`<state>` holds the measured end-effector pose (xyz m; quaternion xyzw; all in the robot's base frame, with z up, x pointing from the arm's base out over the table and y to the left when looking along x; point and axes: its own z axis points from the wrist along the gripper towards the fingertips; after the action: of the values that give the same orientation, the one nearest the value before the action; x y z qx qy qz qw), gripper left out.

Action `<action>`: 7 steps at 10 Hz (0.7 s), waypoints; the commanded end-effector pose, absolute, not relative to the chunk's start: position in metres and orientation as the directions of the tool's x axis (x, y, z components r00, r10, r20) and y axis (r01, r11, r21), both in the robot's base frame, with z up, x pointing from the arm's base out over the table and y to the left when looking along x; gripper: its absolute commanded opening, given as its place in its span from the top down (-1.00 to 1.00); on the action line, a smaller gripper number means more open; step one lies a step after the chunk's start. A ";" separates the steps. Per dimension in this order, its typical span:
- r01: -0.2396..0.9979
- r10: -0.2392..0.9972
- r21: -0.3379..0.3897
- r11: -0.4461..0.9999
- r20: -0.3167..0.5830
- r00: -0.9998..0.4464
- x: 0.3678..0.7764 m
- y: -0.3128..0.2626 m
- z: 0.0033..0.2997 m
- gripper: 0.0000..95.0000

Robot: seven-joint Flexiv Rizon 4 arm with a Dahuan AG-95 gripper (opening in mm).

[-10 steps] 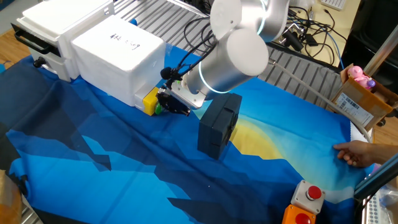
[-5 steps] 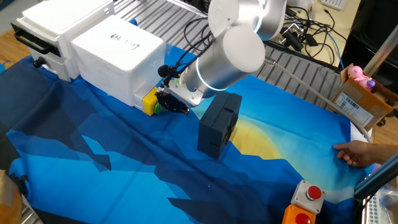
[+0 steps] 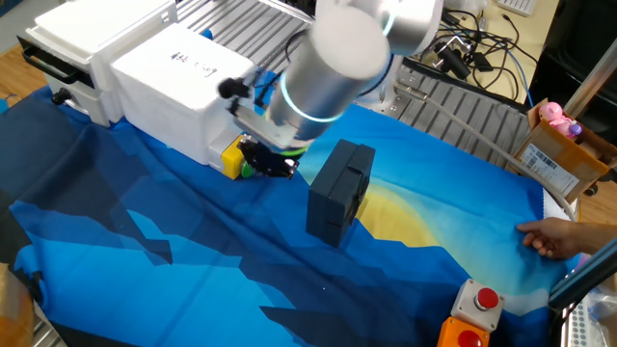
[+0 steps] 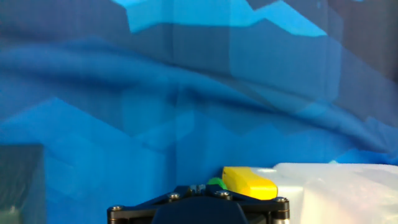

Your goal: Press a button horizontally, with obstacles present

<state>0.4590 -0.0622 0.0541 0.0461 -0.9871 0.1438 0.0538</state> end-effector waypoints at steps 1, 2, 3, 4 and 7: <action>0.028 0.034 -0.040 0.999 0.148 -0.988 0.457 -0.064 0.087 1.00; 0.073 0.070 0.011 0.997 0.168 -0.983 0.453 -0.064 0.102 1.00; 0.104 0.095 0.045 0.994 0.174 -0.980 0.450 -0.063 0.111 1.00; 0.141 0.127 0.066 0.988 0.180 -0.975 0.446 -0.059 0.119 1.00; 0.204 0.188 0.066 0.977 0.193 -0.963 0.436 -0.037 0.149 1.00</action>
<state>0.4421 -0.0440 0.1352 -0.0821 -0.9921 -0.0319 0.0893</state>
